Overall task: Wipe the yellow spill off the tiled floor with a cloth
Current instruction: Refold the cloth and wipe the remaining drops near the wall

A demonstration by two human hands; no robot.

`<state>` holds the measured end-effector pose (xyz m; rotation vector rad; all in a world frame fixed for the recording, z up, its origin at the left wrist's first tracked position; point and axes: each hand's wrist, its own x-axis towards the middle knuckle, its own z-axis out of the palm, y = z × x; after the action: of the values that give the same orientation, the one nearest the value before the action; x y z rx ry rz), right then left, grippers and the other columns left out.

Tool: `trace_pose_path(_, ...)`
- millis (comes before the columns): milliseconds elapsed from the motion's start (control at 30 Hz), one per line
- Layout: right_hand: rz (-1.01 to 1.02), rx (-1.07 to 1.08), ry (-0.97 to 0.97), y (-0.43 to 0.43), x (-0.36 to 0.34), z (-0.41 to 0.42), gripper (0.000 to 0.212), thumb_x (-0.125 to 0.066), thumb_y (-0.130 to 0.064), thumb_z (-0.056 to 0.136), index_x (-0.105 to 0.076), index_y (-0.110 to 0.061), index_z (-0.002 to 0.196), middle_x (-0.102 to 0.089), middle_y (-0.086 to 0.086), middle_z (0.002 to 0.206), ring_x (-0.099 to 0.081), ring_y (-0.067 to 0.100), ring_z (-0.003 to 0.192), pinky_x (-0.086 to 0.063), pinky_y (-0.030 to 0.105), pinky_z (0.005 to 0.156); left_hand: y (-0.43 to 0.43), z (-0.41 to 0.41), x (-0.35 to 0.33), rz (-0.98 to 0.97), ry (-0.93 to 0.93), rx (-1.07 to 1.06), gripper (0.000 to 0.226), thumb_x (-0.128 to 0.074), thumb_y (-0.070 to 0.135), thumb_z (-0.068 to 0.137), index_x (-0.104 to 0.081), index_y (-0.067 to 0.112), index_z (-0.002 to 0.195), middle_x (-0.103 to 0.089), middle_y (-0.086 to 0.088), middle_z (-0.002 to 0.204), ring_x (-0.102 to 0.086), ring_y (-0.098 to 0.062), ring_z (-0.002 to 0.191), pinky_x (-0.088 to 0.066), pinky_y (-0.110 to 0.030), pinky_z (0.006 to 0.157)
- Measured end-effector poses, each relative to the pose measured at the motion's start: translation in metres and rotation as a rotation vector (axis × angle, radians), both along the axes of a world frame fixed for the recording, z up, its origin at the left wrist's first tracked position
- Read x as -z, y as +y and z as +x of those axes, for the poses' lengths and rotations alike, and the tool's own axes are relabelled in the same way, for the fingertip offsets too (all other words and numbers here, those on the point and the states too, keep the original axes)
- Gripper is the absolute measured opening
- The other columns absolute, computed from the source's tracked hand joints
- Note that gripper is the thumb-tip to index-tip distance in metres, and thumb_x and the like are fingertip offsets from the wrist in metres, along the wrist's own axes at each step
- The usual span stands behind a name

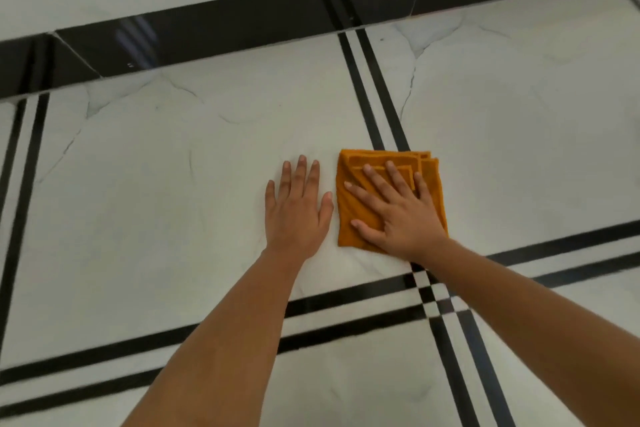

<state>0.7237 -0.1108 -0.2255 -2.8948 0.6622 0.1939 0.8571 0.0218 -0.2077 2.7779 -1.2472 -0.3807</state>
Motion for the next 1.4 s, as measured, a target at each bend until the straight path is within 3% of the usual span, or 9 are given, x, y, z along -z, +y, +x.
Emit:
trace_pose_path(133, 0.044, 0.462, -0.068, -0.04, 0.0, 0.041, 0.059, -0.015, -0.067, 0.088, 0.002, -0.051, 0.143, 0.006, -0.012, 0.157, 0.014, 0.022, 0.144, 0.011, 0.054, 0.11, -0.059, 0.024, 0.006, -0.081, -0.011, 0.048, 0.058, -0.014, 0.044, 0.098, 0.002, 0.023, 0.149, 0.005, 0.001, 0.158, 0.009, -0.019, 0.144, 0.003, -0.041, 0.115)
trace_pose_path(267, -0.038, 0.338, -0.072, -0.068, 0.004, 0.053, 0.058, -0.006, -0.066, 0.087, 0.003, -0.052, 0.142, 0.006, -0.012, 0.157, 0.013, 0.02, 0.144, 0.01, 0.053, 0.111, -0.13, 0.066, 0.012, -0.151, -0.044, 0.033, 0.059, -0.015, 0.046, 0.098, 0.001, 0.023, 0.15, 0.003, 0.0, 0.158, 0.007, -0.021, 0.145, 0.004, -0.042, 0.114)
trace_pose_path(433, 0.022, 0.582, -0.021, -0.132, 0.002, 0.113, 0.06, -0.008, -0.064, 0.091, 0.003, -0.043, 0.146, 0.01, -0.006, 0.158, 0.016, 0.027, 0.143, 0.011, 0.056, 0.11, -0.158, 0.108, 0.023, -0.101, -0.065, -0.013, 0.064, -0.013, 0.052, 0.096, 0.001, 0.021, 0.15, 0.003, -0.001, 0.158, 0.008, -0.023, 0.144, 0.004, -0.046, 0.114)
trace_pose_path(533, 0.004, 0.483, -0.01, -0.14, 0.004, 0.133, 0.058, -0.008, -0.063, 0.092, 0.003, -0.044, 0.146, 0.01, -0.006, 0.158, 0.016, 0.027, 0.143, 0.011, 0.056, 0.109, -0.162, 0.113, 0.028, -0.057, -0.099, -0.014, 0.069, -0.013, 0.058, 0.093, 0.002, 0.021, 0.15, 0.005, -0.001, 0.158, 0.009, -0.024, 0.144, 0.005, -0.047, 0.113)
trace_pose_path(633, -0.031, 0.218, 0.007, -0.163, -0.002, 0.128, 0.057, -0.004, -0.063, 0.09, 0.002, -0.046, 0.144, 0.008, -0.01, 0.158, 0.014, 0.022, 0.144, 0.008, 0.053, 0.111, -0.161, 0.112, 0.024, -0.068, -0.088, -0.007, 0.07, -0.014, 0.058, 0.093, 0.004, 0.02, 0.149, 0.006, -0.002, 0.158, 0.01, -0.025, 0.144, 0.005, -0.048, 0.113)
trace_pose_path(767, 0.017, 0.388, 0.036, -0.179, -0.002, 0.141, 0.056, -0.007, -0.062, 0.092, 0.003, -0.044, 0.145, 0.008, -0.01, 0.157, 0.015, 0.023, 0.144, 0.012, 0.052, 0.11, -0.16, 0.111, 0.023, -0.055, -0.083, 0.0, 0.07, -0.015, 0.057, 0.093, 0.004, 0.02, 0.149, 0.006, -0.002, 0.158, 0.01, -0.026, 0.144, 0.003, -0.05, 0.113)
trace_pose_path(900, -0.031, 0.163, 0.075, -0.173, -0.004, 0.146, 0.061, -0.002, -0.066, 0.088, 0.007, -0.044, 0.145, 0.011, -0.009, 0.157, 0.015, 0.025, 0.143, 0.007, 0.053, 0.111, -0.161, 0.113, 0.024, -0.058, -0.1, -0.002, 0.072, -0.014, 0.06, 0.092, 0.004, 0.021, 0.149, 0.005, -0.003, 0.158, 0.009, -0.027, 0.144, 0.004, -0.05, 0.113)
trace_pose_path(1400, -0.001, 0.291, 0.067, -0.165, -0.007, 0.16, 0.058, -0.012, -0.06, 0.093, -0.001, -0.041, 0.147, 0.005, -0.008, 0.158, 0.012, 0.026, 0.144, 0.007, 0.057, 0.11, -0.162, 0.113, 0.023, -0.045, -0.086, -0.005, 0.072, -0.014, 0.059, 0.092, 0.005, 0.021, 0.149, 0.006, -0.003, 0.158, 0.011, -0.027, 0.144, 0.005, -0.05, 0.113)
